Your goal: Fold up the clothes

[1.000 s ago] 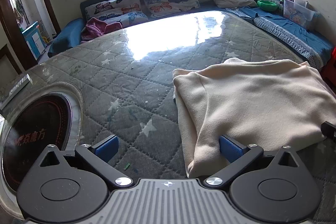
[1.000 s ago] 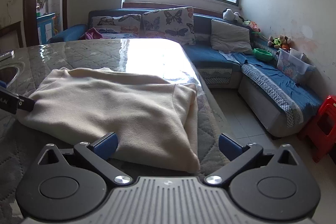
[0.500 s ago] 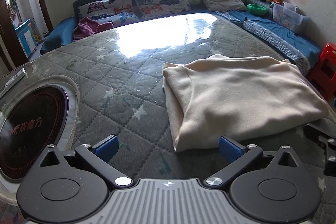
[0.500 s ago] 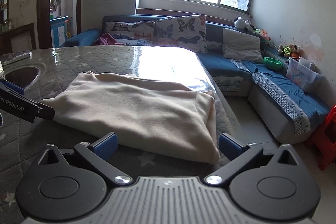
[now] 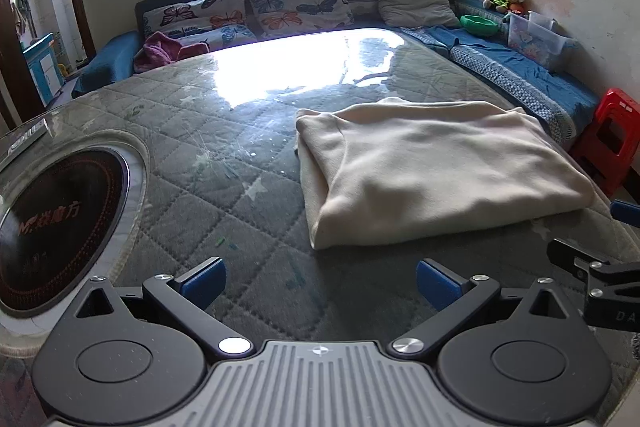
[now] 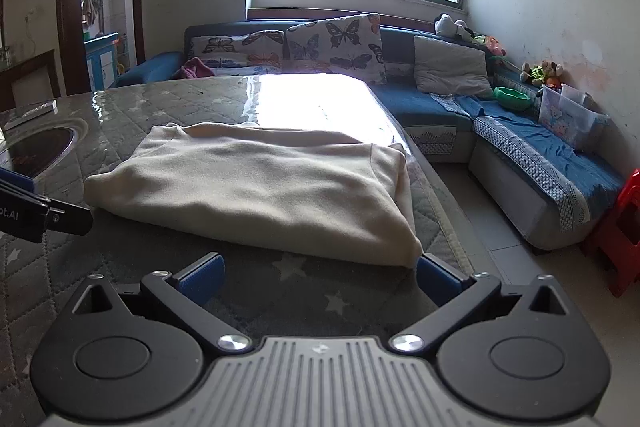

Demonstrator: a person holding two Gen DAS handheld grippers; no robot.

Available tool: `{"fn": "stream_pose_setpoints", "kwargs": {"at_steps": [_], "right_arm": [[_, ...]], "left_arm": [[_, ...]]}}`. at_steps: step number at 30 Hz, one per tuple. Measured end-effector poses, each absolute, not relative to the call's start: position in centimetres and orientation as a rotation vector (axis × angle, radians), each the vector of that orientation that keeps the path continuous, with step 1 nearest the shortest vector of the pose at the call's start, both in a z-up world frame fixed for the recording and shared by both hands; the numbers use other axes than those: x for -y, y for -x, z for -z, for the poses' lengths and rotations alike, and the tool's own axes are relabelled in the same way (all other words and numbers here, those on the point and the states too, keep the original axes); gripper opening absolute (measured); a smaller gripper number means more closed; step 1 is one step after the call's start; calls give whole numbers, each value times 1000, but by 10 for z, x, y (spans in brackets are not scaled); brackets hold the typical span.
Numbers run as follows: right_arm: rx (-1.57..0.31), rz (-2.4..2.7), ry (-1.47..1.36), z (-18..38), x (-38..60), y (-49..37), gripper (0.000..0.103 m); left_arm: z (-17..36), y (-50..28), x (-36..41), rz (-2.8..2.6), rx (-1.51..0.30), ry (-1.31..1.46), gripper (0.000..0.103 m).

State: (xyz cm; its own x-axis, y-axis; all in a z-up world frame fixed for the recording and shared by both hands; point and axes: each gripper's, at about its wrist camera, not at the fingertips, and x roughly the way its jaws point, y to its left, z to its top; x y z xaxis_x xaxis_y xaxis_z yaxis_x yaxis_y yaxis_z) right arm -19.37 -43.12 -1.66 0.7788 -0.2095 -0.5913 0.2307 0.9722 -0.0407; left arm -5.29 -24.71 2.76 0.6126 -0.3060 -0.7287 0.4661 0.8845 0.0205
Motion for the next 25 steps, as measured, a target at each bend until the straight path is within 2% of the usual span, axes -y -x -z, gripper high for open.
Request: {"fn": "stream_pose_setpoints", "kwargs": {"at_steps": [25], "right_arm": [[-604, 248, -43, 11, 414, 224, 103]], "left_arm": [[-32, 89, 241, 477, -765, -210, 103]]}}
